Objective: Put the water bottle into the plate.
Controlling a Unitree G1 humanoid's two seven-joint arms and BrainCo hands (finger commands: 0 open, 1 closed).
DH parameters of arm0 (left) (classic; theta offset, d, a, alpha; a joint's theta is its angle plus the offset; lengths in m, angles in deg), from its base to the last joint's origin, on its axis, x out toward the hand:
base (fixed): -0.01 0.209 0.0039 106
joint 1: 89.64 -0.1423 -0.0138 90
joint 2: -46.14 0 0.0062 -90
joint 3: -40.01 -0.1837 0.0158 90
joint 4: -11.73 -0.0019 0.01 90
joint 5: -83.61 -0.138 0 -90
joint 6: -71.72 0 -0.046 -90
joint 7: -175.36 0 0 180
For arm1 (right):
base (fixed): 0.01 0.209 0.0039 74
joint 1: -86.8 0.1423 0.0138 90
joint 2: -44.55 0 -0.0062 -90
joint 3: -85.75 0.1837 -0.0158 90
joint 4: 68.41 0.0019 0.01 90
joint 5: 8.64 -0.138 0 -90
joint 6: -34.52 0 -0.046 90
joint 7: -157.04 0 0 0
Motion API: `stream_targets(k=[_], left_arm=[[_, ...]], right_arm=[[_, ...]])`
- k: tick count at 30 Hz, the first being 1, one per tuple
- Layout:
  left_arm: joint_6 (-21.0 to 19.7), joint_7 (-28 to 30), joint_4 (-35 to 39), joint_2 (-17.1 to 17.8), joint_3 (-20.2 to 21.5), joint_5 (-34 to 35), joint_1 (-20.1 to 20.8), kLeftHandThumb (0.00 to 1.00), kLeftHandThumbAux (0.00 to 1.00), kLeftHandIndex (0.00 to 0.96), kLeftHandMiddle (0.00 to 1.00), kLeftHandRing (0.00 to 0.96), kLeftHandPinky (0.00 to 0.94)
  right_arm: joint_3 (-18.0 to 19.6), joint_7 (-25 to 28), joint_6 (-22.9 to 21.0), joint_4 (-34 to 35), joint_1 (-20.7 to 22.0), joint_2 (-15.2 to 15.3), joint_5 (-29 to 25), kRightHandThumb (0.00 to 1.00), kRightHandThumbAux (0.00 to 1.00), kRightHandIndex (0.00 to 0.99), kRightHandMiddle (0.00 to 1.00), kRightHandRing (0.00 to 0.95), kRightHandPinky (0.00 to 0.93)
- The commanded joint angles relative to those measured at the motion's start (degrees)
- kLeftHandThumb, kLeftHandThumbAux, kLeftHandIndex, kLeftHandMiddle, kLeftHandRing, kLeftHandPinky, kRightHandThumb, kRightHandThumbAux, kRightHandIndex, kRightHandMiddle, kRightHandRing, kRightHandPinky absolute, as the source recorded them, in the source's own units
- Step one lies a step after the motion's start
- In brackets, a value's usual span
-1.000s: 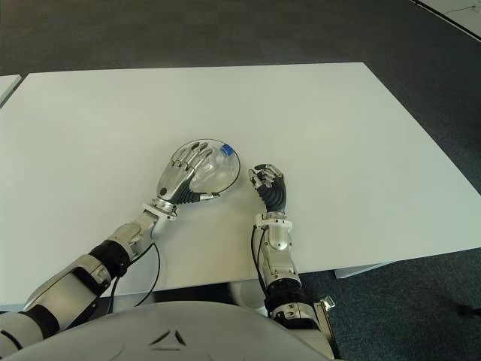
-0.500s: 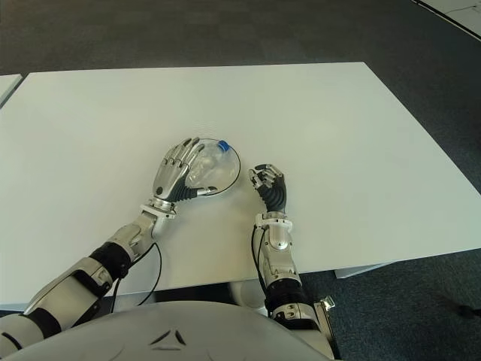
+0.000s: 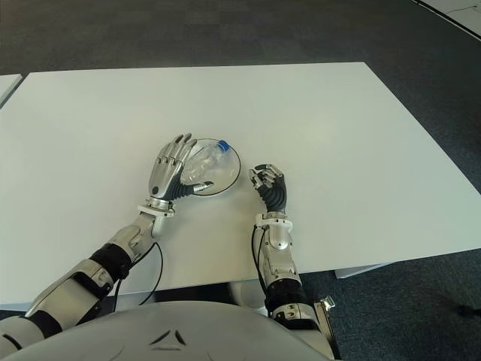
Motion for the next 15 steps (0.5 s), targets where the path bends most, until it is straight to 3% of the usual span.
stream_targets(k=[1,6,15], left_arm=[[4.3,-5.7,-6.1,-1.7,1.5,2.9,-3.1,0.077,0.396,0.0,0.0,0.0,0.0],[8.5,-6.4,-7.5,-2.4,4.0,6.3,-3.2,0.084,0.392,0.0,0.0,0.0,0.0],[14.6,1.6,-1.8,-2.3,11.0,16.6,-6.9,0.073,0.389,0.0,0.0,0.0,0.0]], right_arm=[[0.1,-0.2,-3.3,-4.1,-3.6,-0.9,0.0,0.703,0.729,0.433,0.673,0.662,0.653],[0.2,-0.2,-3.0,-4.4,-3.4,-0.9,-0.1,0.703,0.729,0.433,0.665,0.654,0.642],[0.2,0.2,-2.9,-4.5,-3.3,-1.1,-0.5,0.703,0.728,0.433,0.669,0.658,0.652]])
